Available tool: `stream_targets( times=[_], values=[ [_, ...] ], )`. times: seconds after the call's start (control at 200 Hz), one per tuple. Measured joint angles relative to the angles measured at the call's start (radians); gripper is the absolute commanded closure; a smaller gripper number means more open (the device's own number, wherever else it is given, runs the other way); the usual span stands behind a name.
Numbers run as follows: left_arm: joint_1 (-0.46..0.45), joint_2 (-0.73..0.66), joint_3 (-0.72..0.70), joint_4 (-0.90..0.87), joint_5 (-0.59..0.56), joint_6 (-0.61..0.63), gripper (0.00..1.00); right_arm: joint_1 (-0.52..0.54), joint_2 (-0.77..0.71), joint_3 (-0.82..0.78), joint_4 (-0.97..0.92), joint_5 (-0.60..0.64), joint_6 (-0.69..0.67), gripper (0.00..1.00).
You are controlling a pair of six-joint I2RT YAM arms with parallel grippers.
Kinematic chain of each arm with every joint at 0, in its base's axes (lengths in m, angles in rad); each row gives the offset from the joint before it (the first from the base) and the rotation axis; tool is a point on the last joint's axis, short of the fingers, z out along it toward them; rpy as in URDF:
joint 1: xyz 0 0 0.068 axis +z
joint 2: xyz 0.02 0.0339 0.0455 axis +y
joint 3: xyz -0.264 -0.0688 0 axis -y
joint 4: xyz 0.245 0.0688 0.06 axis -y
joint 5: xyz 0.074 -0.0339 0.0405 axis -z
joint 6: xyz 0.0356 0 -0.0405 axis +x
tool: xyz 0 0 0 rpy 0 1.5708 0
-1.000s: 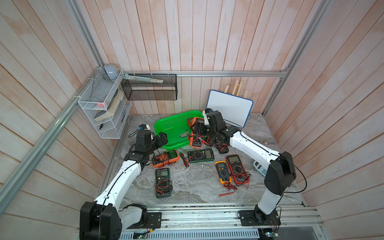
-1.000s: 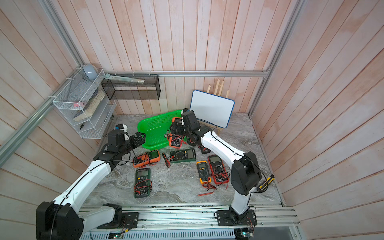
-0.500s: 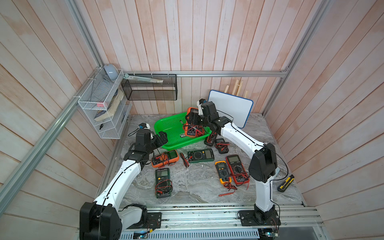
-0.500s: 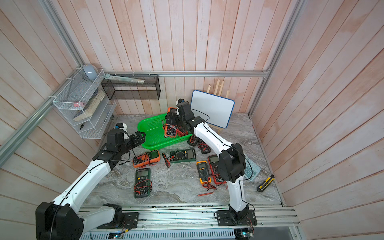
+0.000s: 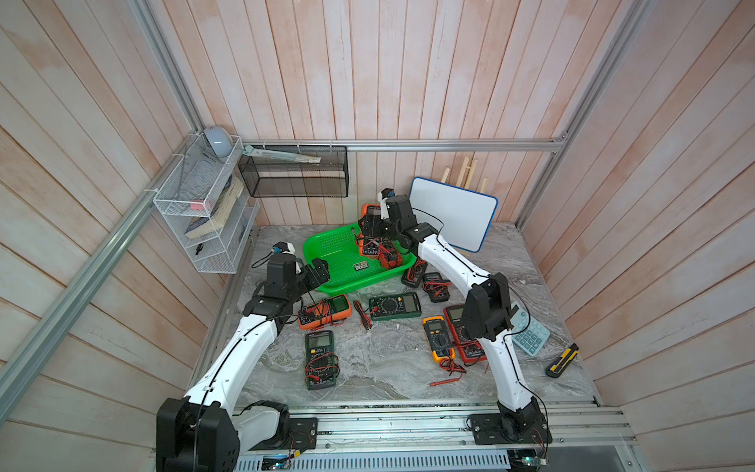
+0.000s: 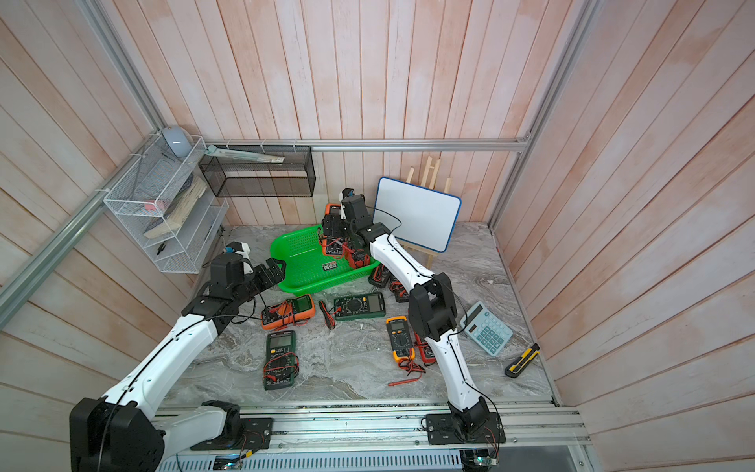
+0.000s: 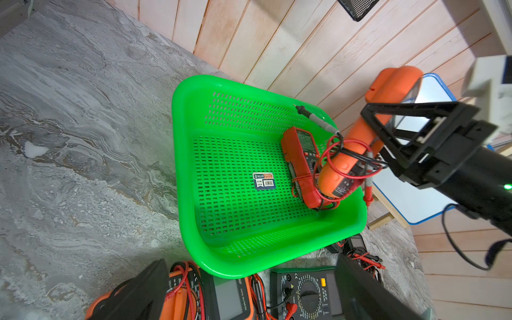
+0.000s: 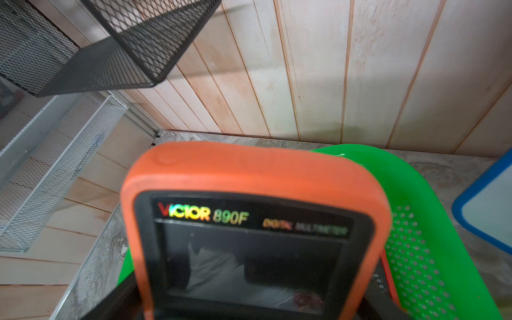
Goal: Put the multimeter into the basket
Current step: Place the multimeter in the basket.
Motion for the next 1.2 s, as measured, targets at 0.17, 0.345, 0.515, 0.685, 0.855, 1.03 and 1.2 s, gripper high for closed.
stream_targets(
  times=[0.17, 0.345, 0.515, 0.685, 0.855, 1.03, 1.2],
  values=[
    [0.000, 0.000, 0.000, 0.000, 0.006, 0.000, 0.00, 0.000, 0.075, 0.044, -0.001, -0.004, -0.082, 0.61],
    [0.000, 0.000, 0.000, 0.000, 0.018, -0.001, 0.00, 0.001, 0.123, 0.061, -0.014, -0.005, -0.154, 0.60],
    [0.000, 0.000, 0.000, 0.001, 0.026, -0.003, 0.00, 0.008, 0.149, 0.064, -0.040, -0.004, -0.198, 0.59],
    [0.000, 0.000, 0.000, 0.002, 0.034, -0.009, 0.00, 0.032, 0.153, 0.064, -0.078, 0.013, -0.230, 0.56],
    [0.000, 0.000, 0.000, 0.005, 0.047, -0.016, 0.00, 0.056, 0.153, 0.064, -0.118, 0.057, -0.253, 0.52],
    [0.000, 0.001, 0.000, 0.017, 0.053, -0.027, 0.00, 0.068, 0.153, 0.047, -0.146, 0.128, -0.261, 0.19],
    [0.000, 0.010, -0.001, 0.033, 0.067, -0.038, 0.00, 0.070, 0.153, 0.037, -0.156, 0.195, -0.266, 0.04]
  ],
)
